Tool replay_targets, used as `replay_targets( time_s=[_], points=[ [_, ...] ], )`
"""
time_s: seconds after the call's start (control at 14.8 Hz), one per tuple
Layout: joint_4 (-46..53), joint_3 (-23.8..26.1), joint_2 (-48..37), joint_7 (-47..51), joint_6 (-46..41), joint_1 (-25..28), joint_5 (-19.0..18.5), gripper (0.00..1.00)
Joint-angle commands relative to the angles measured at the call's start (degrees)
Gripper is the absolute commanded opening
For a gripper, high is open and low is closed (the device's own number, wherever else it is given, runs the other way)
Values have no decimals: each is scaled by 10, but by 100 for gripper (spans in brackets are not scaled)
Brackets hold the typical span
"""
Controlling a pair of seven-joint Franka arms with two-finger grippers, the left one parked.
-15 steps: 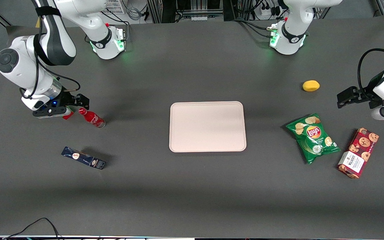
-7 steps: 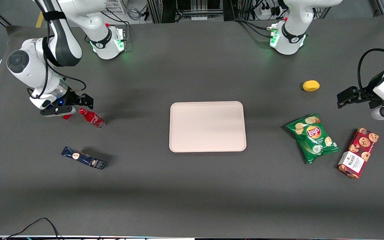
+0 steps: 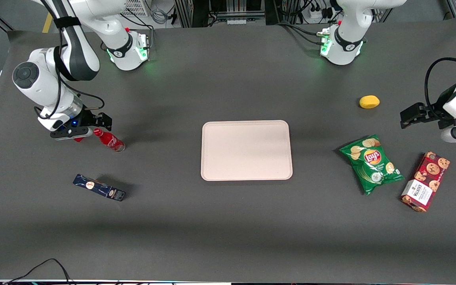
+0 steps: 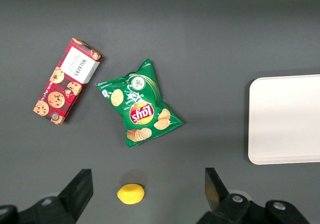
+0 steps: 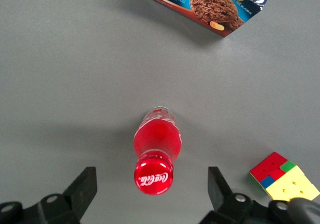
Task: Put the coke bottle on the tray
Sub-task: 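Lower the open right gripper over the red Coca-Cola bottle and close on it, then lift the bottle with the right gripper and carry it toward the white tray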
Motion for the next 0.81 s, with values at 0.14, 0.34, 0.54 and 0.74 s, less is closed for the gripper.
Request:
replay_targets(
  time_s=[0.14,0.34,0.54,0.74],
  points=[
    [-2,-2,5,-27,15,-2,-6,78],
    [0,-2,6,-27,15,-2,-6,66],
    [2,-2,9,-27,16,-2,-5,59],
    [3,-2,10,-27,17,-2,-6,41]
  ],
)
